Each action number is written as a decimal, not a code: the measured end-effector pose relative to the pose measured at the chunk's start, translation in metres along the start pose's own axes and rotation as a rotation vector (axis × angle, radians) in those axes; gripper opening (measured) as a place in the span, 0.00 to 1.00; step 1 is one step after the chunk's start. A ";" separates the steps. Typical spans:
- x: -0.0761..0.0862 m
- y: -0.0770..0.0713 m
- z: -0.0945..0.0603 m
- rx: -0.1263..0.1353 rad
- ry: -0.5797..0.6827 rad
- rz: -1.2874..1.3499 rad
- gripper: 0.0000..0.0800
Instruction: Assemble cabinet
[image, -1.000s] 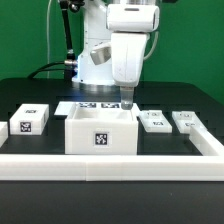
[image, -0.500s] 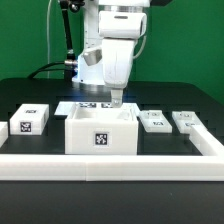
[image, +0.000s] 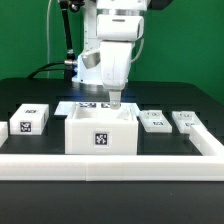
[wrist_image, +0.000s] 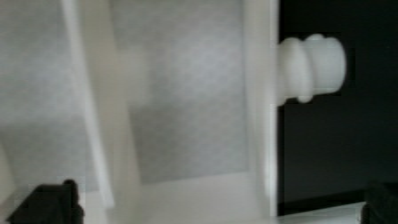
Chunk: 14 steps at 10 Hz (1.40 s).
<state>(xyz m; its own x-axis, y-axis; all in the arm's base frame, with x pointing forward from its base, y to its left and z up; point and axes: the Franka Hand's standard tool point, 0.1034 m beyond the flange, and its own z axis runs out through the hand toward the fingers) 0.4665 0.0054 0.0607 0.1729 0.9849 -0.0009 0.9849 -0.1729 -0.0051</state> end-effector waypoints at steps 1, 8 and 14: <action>-0.003 -0.012 0.007 0.014 -0.001 0.002 1.00; -0.002 -0.035 0.040 0.014 0.020 0.009 1.00; -0.003 -0.034 0.039 0.013 0.020 0.020 0.29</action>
Offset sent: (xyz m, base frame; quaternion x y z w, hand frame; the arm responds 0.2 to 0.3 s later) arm -0.0255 0.0017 -0.0335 -0.0157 0.0363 -0.0205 0.9990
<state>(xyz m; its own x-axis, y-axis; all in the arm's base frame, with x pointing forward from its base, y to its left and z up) 0.4320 0.0088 0.0216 0.1928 0.9811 0.0190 0.9811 -0.1924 -0.0182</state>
